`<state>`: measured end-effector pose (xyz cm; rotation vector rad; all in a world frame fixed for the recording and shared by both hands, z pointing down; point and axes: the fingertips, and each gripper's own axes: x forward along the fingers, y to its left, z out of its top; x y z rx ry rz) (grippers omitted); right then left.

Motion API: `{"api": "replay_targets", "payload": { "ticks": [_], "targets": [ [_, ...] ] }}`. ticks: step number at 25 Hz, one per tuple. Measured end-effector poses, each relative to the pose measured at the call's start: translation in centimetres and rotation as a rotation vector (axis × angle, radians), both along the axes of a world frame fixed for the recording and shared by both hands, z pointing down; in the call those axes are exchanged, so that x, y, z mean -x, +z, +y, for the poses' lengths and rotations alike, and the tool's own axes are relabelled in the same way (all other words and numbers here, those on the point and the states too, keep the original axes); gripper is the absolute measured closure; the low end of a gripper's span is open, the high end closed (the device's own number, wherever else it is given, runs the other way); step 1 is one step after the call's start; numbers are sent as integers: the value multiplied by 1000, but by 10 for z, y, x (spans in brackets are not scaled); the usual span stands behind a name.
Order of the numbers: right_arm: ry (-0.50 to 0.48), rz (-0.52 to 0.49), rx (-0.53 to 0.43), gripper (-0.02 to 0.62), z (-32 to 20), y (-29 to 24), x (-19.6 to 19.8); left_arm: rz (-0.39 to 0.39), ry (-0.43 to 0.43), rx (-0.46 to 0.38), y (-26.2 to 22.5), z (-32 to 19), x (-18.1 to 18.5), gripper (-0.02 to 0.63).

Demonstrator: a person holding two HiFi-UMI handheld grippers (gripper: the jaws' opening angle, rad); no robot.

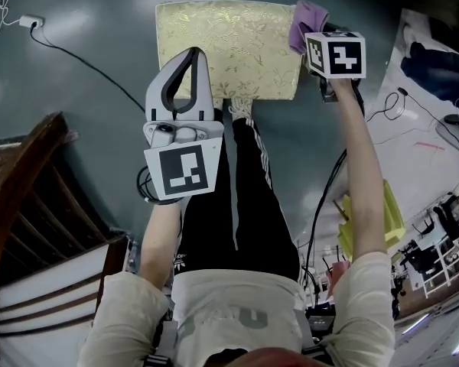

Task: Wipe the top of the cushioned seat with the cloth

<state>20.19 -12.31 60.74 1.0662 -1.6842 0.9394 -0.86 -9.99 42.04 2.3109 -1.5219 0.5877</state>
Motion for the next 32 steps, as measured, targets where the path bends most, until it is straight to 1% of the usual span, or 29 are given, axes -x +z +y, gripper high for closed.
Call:
{"api": "replay_targets", "payload": {
  "ticks": [2, 5, 7, 9, 13, 16, 18, 21, 24, 26, 28, 30, 32],
  "targets": [
    [5, 9, 3, 499, -1, 0, -6, -3, 6, 6, 1, -1, -3, 600],
    [1, 58, 3, 499, 1, 3, -21, -10, 14, 3, 3, -2, -8, 600],
    [26, 70, 8, 499, 5, 8, -31, -11, 16, 4, 4, -2, -10, 600],
    [54, 65, 15, 499, 8, 13, -38, -13, 18, 7, 5, -2, -11, 600],
    [61, 62, 15, 499, 13, 18, -42, -19, 20, 12, 11, 0, -12, 600],
    [97, 38, 11, 499, 13, 16, -43, -24, 21, 12, 13, 1, -12, 600],
    [131, 6, -8, 499, 11, 7, -43, -23, 14, 9, 11, 2, -11, 600],
    [155, -66, -74, 499, 2, -22, -29, -23, -1, 0, 5, 1, -7, 600],
    [166, -162, -163, 499, -12, -69, -5, -20, -31, -11, -2, 0, 2, 600],
    [158, -216, -234, 499, -21, -108, 13, -21, -54, -21, -9, 0, 11, 600],
    [144, -230, -292, 499, -26, -146, 31, -28, -78, -33, -16, 0, 20, 600],
    [129, -254, -337, 499, -28, -178, 52, -30, -104, -45, -24, 1, 30, 600],
    [93, -290, -362, 499, -26, -200, 77, -32, -130, -56, -31, 3, 41, 600]
  ]
}}
